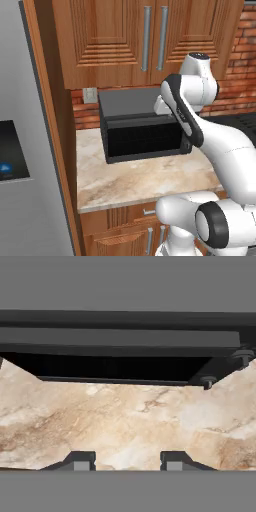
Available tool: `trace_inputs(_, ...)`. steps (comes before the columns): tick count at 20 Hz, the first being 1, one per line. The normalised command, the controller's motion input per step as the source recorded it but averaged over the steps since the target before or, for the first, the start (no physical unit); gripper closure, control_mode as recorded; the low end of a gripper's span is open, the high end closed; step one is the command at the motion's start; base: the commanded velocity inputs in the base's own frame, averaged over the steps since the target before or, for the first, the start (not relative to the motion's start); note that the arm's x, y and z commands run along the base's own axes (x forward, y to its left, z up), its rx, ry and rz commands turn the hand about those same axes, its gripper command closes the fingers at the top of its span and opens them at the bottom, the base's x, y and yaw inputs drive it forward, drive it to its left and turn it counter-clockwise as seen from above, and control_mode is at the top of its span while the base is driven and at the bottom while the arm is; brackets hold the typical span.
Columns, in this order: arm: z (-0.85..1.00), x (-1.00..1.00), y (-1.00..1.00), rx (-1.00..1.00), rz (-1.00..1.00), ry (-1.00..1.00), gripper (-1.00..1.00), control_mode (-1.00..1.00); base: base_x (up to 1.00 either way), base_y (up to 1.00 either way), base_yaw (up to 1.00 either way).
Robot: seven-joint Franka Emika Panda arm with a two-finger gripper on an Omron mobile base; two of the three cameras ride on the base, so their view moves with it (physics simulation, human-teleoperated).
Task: Navigate to the electric kettle.
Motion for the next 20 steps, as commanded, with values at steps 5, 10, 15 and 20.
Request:
trace_inputs(5, 0.00, -0.78, 0.00, 0.00, 0.00, -0.01, -1.00, -1.00, 0.00, 0.00, 0.00)
trace_inputs(10, 0.00, -1.00, 0.00, 0.00, 0.00, -0.10, -1.00, -1.00, 0.00, 0.00, 0.00)
trace_inputs(15, 0.00, -0.75, 0.00, 0.00, 0.00, -0.06, -1.00, -1.00, 0.00, 0.00, 0.00)
trace_inputs(20, 0.00, -0.43, 0.00, 0.00, 0.00, -0.07, -1.00, -1.00, 0.00, 0.00, 0.00)
